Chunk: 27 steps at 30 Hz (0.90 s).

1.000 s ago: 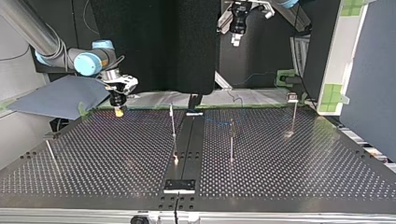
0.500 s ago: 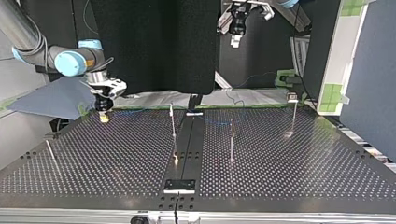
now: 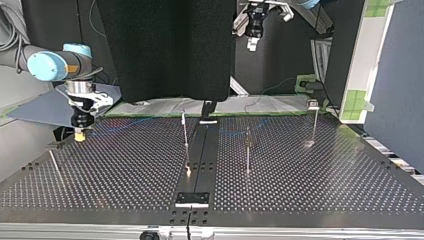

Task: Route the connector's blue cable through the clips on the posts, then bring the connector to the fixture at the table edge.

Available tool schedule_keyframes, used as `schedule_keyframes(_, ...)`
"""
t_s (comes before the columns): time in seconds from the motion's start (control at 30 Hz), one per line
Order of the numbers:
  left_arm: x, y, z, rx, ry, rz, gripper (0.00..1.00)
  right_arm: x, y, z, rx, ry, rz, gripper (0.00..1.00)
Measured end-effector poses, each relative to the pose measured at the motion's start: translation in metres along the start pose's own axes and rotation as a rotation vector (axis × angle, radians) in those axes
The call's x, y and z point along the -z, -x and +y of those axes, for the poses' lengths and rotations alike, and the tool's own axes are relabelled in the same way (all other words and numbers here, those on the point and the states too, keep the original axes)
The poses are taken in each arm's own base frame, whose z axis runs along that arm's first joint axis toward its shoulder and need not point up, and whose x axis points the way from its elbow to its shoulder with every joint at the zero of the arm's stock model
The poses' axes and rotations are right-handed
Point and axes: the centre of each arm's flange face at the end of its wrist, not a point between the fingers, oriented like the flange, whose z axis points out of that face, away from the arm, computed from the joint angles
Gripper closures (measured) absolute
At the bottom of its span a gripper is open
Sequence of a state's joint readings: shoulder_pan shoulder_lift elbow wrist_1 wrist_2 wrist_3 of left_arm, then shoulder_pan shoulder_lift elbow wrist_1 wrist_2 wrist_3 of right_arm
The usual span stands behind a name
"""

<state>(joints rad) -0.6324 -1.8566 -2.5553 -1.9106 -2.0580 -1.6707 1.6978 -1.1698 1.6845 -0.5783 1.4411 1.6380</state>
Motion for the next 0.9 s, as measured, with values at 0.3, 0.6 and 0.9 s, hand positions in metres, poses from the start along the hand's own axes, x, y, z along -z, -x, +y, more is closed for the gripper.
schedule_keyframes(0.3, 0.001, -0.001, 0.001, -0.005, 0.002, 0.007, 0.0, -0.002, -0.004, 0.036, 0.005, 0.093, -0.008, 1.0)
schedule_keyframes(0.6, 0.0, 0.0, 0.0, -0.005, 0.002, 0.008, 0.0, 0.001, -0.005, 0.081, 0.043, 0.158, -0.063, 1.0)
schedule_keyframes(0.9, -0.003, 0.0, -0.001, -0.003, 0.002, 0.011, 0.0, -0.008, -0.018, 0.102, 0.06, 0.129, -0.048, 1.0)
